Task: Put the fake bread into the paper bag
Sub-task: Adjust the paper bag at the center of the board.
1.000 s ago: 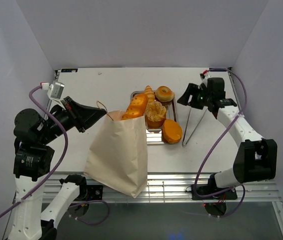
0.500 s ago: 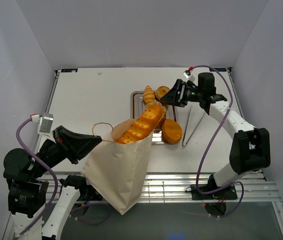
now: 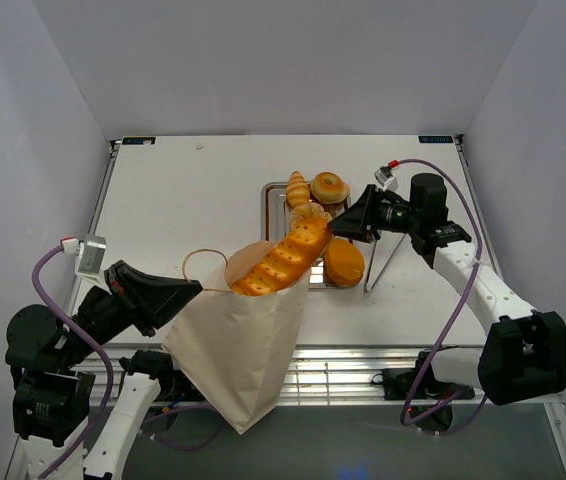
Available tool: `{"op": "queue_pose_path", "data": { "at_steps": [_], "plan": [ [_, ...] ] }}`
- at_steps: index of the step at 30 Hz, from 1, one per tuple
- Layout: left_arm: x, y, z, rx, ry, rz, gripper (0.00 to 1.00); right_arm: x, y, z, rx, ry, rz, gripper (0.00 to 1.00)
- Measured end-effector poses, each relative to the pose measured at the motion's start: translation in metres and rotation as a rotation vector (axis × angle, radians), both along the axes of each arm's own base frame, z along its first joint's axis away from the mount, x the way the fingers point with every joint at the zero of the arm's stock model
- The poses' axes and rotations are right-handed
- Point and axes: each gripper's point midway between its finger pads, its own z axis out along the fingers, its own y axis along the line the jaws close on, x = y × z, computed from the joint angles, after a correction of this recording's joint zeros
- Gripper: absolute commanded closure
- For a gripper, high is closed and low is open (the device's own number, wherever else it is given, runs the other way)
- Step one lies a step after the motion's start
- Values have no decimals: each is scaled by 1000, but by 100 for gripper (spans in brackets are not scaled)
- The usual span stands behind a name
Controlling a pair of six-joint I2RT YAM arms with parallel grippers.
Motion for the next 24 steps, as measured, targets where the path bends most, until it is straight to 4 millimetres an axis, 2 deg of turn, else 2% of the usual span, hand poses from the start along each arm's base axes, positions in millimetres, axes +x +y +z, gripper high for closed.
{"op": "queue_pose_path", "data": {
  "at_steps": [6,11,24],
  "plan": [
    [0,0,-3,7,11,3,100,-6,-4,-19,17,89,-26,57],
    [0,1,-5,13,13,6,100,-9,-9,-36,23,165,-62,59],
    [1,2,-8,22,19,13,100,3,-25,-21,22,67,-119,56]
  ]
}}
